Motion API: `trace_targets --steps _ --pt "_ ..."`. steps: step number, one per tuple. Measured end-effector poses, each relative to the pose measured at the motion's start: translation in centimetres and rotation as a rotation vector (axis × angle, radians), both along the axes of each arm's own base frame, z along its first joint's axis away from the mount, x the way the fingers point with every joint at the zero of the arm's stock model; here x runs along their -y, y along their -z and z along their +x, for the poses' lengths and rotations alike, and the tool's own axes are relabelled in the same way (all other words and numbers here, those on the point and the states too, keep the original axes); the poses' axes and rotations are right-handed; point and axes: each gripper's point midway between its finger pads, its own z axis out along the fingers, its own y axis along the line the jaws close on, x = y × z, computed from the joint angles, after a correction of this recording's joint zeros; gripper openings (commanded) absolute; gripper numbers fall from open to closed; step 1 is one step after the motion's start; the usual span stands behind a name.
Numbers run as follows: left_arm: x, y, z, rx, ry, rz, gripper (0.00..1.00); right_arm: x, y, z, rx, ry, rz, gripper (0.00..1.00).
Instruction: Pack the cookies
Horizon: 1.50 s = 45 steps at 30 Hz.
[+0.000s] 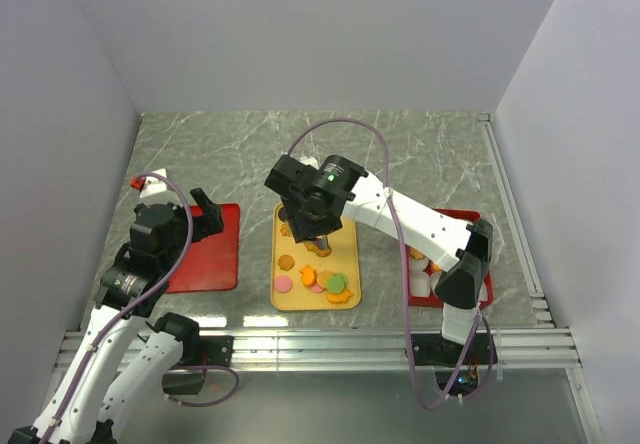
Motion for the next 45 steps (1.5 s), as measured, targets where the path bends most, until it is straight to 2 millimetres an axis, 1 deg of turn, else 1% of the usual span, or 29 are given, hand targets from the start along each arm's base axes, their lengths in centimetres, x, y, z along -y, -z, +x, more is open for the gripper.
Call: trace_targets --steps 3,8,11,14,21,25,28,34,37,40,41,45 --pt "-0.1 0.0 0.0 0.002 -0.005 0.001 0.99 0.7 0.7 0.5 -0.004 0.018 -0.024 0.58" --pt "-0.1 -0.2 -0.1 0.008 -0.007 0.0 0.99 2.5 3.1 0.7 -0.051 0.049 -0.087 0.58" --pt "-0.2 -0.1 -0.1 0.006 -0.007 0.0 0.99 3.1 4.1 0.8 -0.082 0.063 -0.097 0.58" --pt "-0.1 -0.1 0.0 0.005 -0.007 0.001 0.99 2.9 4.4 1.1 -0.088 0.071 -0.077 0.58" --pt "-0.1 0.0 0.0 0.0 -0.007 0.002 0.99 1.8 4.2 1.2 -0.095 0.06 -0.025 0.58" --pt "-0.1 0.1 0.1 -0.006 -0.007 0.004 0.99 1.7 4.3 1.0 -0.102 0.057 -0.017 0.58" --pt "-0.1 0.2 0.1 -0.006 -0.007 0.004 0.99 1.9 4.8 0.7 -0.114 0.057 -0.024 0.58" --pt "-0.1 0.2 0.1 -0.006 -0.007 0.004 1.0 2.5 6.4 -0.4 -0.164 0.058 -0.045 0.56" --pt "-0.1 0.2 0.1 -0.006 -0.007 0.004 0.99 2.7 6.9 -0.8 -0.182 0.057 -0.05 0.54" --pt "-0.1 0.1 0.1 -0.004 -0.007 0.004 1.0 2.5 6.8 -0.8 -0.184 0.058 -0.039 0.5" --pt "-0.1 0.1 0.1 -0.004 -0.007 0.004 0.99 2.4 6.8 -0.7 -0.182 0.06 -0.037 0.48" --pt "-0.1 0.0 0.0 0.001 -0.007 0.002 0.99 2.3 6.8 -0.8 -0.185 0.063 -0.03 0.45"
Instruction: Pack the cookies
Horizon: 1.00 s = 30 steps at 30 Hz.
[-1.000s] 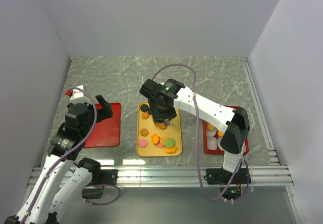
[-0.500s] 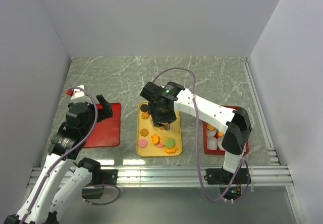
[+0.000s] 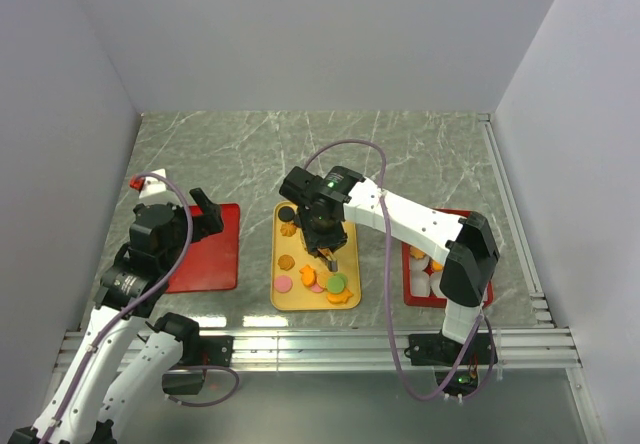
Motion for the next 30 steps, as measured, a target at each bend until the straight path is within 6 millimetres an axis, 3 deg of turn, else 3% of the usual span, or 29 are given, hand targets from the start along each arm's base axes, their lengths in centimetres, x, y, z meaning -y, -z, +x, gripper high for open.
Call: trace_targets --steps 9,16,19,24,27,30 --pt "0.0 -0.2 -0.1 0.007 0.0 -0.002 0.99 0.0 -0.3 0.0 0.003 0.007 0.003 0.43" --pt "-0.1 -0.3 -0.1 0.012 0.0 -0.004 0.99 -1.0 -5.0 1.7 0.087 0.023 0.075 0.43" --pt "-0.1 -0.3 -0.1 0.011 -0.001 -0.004 0.99 -0.4 -6.3 2.6 0.114 0.047 0.091 0.43" --pt "-0.1 -0.3 -0.1 0.012 -0.001 -0.004 0.99 2.6 -8.1 4.1 0.157 0.125 0.09 0.43" --pt "-0.1 -0.3 -0.1 0.011 0.0 -0.004 0.99 6.1 -9.5 4.8 0.198 0.202 0.104 0.43" --pt "0.0 -0.3 -0.1 0.011 0.0 -0.004 0.99 10.8 -11.1 4.9 0.248 0.307 0.112 0.43"
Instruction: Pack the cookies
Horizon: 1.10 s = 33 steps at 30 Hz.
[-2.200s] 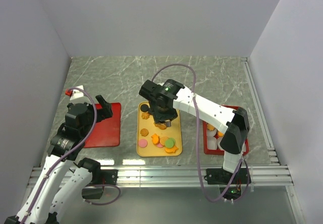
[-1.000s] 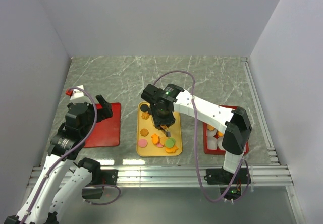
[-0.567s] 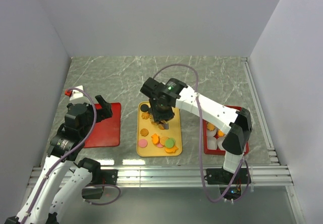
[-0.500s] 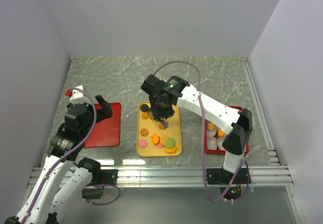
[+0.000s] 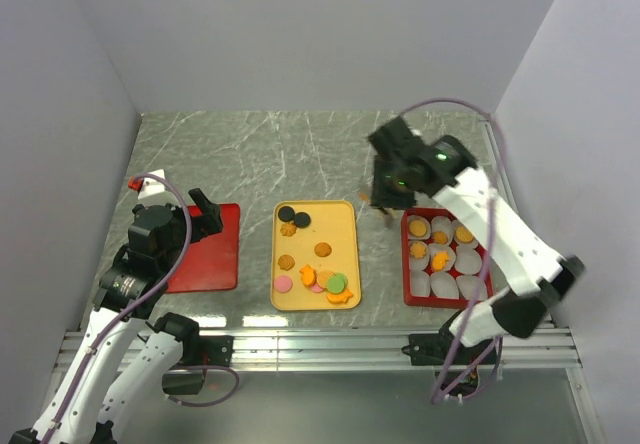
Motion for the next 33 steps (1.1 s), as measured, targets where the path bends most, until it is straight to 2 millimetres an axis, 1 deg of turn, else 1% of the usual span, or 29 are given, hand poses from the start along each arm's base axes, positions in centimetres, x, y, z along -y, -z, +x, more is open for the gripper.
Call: trace_targets --steps 2,3,7,10,12,15,19,24,29,33 --pt "0.0 0.0 0.0 0.0 0.001 0.0 0.99 3.1 -0.8 -0.4 0.036 0.071 0.011 0.43" --pt "0.0 0.0 0.0 -0.001 0.002 0.0 1.0 4.3 -1.1 -0.7 0.052 0.099 0.013 0.43" --pt "0.1 0.2 0.1 -0.009 0.004 0.002 0.99 9.2 -1.8 -2.9 0.117 0.221 0.033 0.46" --pt "0.1 0.3 0.1 -0.013 0.004 0.003 0.99 12.5 -1.5 -4.6 0.151 0.323 0.038 0.47" --pt "0.1 0.3 0.2 -0.013 0.004 0.003 0.99 14.5 -0.8 -5.4 0.155 0.401 0.026 0.47" --pt "0.2 0.3 0.1 -0.013 0.006 0.002 0.99 16.9 0.3 -6.4 0.149 0.509 0.006 0.46" --pt "0.2 0.3 0.1 -0.015 0.009 0.001 0.99 18.7 2.2 -7.4 0.107 0.615 -0.017 0.46" --pt "0.3 0.4 0.2 -0.018 0.01 0.002 0.99 20.2 4.8 -8.4 0.033 0.717 -0.035 0.46" --pt "0.3 0.5 0.3 -0.023 0.011 0.004 0.99 21.0 6.6 -9.6 -0.023 0.782 -0.031 0.46" --pt "0.5 0.6 0.3 -0.026 0.017 0.005 0.99 21.0 7.6 -10.0 -0.048 0.798 -0.006 0.46"
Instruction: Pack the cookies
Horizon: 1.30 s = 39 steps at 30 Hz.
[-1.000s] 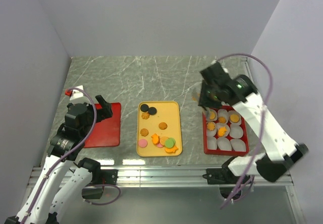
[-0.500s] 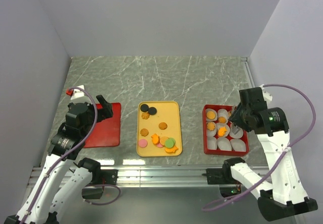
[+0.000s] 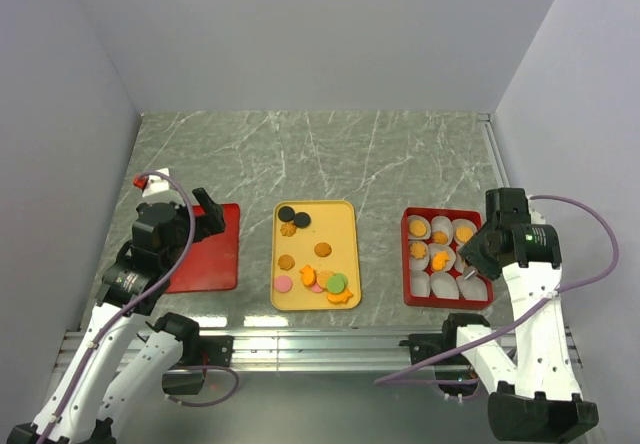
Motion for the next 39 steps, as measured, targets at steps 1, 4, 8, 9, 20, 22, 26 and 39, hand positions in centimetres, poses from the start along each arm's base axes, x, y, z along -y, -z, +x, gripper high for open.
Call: trace_targets --steps 1,4,8,9,20,22,26,39 --pt "0.1 0.0 0.0 0.0 0.002 0.0 0.99 0.0 0.2 0.0 -0.003 0.0 0.006 0.45" --pt "0.1 0.0 0.0 0.0 0.006 0.0 0.99 -0.2 1.0 -0.1 -0.012 0.0 0.019 0.45" --pt "0.2 0.0 0.0 0.0 0.007 0.0 0.99 -0.1 1.2 0.0 -0.018 0.001 0.023 0.49" --pt "0.2 0.0 0.0 0.0 0.007 0.0 0.99 -0.1 1.2 0.1 -0.019 0.0 0.022 0.51" --pt "0.2 0.0 0.0 0.0 0.007 0.0 0.99 0.1 1.6 0.9 -0.035 -0.009 0.019 0.54" --pt "0.2 0.0 0.0 0.0 0.007 0.0 0.99 0.1 1.5 0.9 -0.034 -0.011 0.018 0.54" --pt "0.2 0.0 0.0 0.0 0.007 0.0 1.0 0.1 0.7 1.4 -0.016 -0.02 0.012 0.52" --pt "0.2 0.0 0.0 0.001 0.007 0.0 0.99 0.6 -2.8 3.1 0.076 -0.064 -0.027 0.48"
